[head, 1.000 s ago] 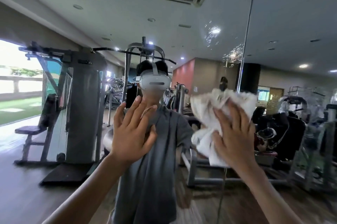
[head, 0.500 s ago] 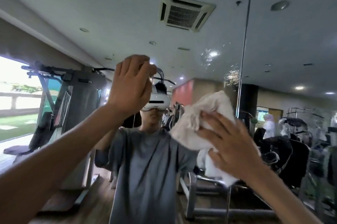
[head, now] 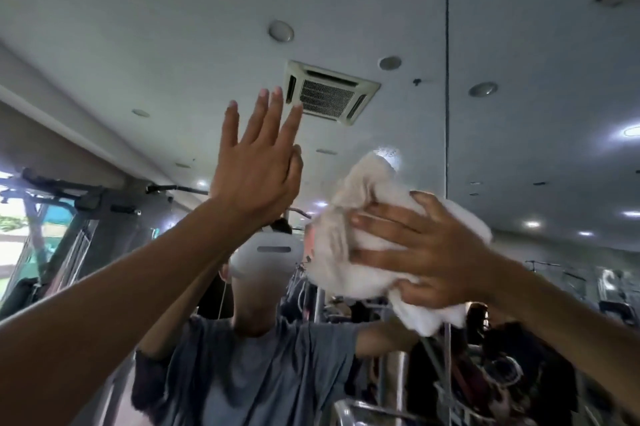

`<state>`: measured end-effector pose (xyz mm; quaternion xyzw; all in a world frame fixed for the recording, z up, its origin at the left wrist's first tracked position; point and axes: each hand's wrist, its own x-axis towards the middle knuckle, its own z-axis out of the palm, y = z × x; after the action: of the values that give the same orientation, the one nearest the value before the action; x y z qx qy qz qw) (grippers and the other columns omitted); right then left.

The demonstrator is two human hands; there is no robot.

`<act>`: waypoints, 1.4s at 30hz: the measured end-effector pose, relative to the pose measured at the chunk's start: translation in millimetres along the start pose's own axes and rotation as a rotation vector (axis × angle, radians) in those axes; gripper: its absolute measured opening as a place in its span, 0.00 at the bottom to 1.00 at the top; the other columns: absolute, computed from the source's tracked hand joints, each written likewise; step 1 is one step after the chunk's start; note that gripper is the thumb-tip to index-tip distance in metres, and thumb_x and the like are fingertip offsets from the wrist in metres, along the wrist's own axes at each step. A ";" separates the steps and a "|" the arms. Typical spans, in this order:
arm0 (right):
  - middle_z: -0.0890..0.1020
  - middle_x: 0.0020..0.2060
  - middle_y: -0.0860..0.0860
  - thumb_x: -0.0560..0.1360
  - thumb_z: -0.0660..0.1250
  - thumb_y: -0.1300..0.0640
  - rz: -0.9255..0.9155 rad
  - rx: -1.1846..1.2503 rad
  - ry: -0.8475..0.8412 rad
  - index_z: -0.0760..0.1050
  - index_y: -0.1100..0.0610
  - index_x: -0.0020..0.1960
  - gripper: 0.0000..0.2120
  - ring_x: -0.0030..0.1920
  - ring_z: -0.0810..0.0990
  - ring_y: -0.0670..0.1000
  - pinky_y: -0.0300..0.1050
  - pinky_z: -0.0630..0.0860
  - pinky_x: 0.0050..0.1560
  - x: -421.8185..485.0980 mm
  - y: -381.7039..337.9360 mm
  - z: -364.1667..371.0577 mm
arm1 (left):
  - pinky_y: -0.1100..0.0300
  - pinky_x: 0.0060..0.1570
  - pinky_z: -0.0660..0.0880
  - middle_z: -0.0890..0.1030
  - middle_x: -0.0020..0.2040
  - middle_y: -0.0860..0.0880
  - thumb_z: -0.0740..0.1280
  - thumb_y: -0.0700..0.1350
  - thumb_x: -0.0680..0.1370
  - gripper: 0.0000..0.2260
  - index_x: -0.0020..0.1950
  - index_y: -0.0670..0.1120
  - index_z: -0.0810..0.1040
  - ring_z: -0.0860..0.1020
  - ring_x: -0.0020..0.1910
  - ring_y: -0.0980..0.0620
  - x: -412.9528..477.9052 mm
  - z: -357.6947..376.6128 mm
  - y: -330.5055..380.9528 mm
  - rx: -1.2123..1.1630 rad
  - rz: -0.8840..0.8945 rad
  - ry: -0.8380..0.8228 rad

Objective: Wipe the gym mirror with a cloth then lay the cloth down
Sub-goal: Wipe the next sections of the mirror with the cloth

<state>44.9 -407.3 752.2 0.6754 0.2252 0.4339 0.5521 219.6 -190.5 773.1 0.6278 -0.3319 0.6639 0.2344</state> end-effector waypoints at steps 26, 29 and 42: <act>0.67 0.75 0.51 0.74 0.48 0.40 1.144 -0.045 0.219 0.67 0.48 0.74 0.31 0.73 0.65 0.54 0.61 0.62 0.65 111.8 68.1 17.2 | 0.40 0.77 0.52 0.63 0.79 0.39 0.46 0.49 0.82 0.27 0.78 0.38 0.63 0.59 0.79 0.41 0.6 10.2 0.4 -0.002 0.040 0.137; 0.65 0.76 0.51 0.78 0.51 0.41 0.850 -0.008 0.184 0.64 0.49 0.76 0.29 0.76 0.61 0.53 0.61 0.56 0.69 114.4 10.8 16.9 | 0.38 0.75 0.55 0.65 0.77 0.38 0.47 0.50 0.81 0.28 0.77 0.38 0.66 0.62 0.78 0.39 0.3 9.2 -1.0 -0.010 0.058 0.136; 0.70 0.71 0.54 0.77 0.54 0.43 1.383 -0.061 0.170 0.67 0.51 0.73 0.27 0.70 0.66 0.57 0.62 0.61 0.65 126.1 114.7 15.1 | 0.37 0.75 0.59 0.64 0.78 0.38 0.47 0.50 0.83 0.27 0.77 0.37 0.65 0.61 0.78 0.40 -1.3 10.6 -2.1 0.021 0.048 0.108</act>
<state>103.2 -349.9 902.5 0.6116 -0.2264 0.7435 0.1481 228.4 -196.7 772.1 0.5855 -0.3269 0.7055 0.2293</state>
